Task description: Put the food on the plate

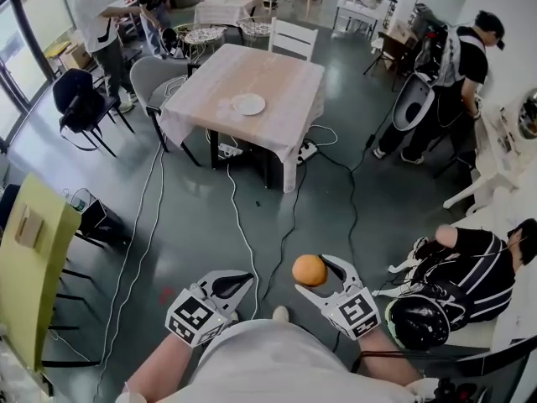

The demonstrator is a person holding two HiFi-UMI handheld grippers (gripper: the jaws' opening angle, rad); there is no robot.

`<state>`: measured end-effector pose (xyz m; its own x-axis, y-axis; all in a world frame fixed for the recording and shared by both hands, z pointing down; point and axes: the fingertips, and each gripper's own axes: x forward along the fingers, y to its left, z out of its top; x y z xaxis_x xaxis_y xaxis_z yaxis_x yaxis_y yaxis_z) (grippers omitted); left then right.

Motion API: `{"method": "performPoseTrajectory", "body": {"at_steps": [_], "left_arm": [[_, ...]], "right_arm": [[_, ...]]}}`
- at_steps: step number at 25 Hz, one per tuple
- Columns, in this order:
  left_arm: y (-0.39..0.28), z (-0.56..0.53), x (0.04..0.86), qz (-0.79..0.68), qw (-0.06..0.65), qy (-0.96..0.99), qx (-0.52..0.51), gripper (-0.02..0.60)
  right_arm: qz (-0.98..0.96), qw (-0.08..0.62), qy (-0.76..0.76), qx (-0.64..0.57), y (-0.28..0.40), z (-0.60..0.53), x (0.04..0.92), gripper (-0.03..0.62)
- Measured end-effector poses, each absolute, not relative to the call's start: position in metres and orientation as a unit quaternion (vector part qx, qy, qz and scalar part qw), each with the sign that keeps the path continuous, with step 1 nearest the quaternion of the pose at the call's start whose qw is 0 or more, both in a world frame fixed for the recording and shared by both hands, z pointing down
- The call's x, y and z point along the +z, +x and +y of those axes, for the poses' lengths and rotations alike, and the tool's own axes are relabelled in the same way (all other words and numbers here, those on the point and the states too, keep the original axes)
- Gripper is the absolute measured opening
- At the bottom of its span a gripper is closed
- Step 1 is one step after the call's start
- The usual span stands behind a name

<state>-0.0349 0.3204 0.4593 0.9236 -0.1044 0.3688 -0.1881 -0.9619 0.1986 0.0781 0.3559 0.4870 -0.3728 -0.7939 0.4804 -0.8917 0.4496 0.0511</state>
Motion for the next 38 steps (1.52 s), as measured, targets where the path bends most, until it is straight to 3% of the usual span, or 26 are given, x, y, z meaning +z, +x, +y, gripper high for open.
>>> {"method": "performPoseTrajectory", "body": {"at_steps": [10, 26, 38], "left_arm": [[-0.016, 0.29, 0.468, -0.131, 0.136, 0.965, 0.184, 0.009], [-0.069, 0.013, 0.439, -0.08, 0.097, 0.978, 0.169, 0.009], [-0.076, -0.084, 0.448, -0.129, 0.123, 0.972, 0.153, 0.009]], "right_arm": [[-0.833, 0.222, 0.497, 0.097, 0.119, 0.301, 0.503, 0.35], [-0.796, 0.254, 0.541, 0.096, 0.092, 0.034, 0.482, 0.35], [-0.802, 0.282, 0.52, 0.085, 0.12, -0.115, 0.505, 0.349]]}}
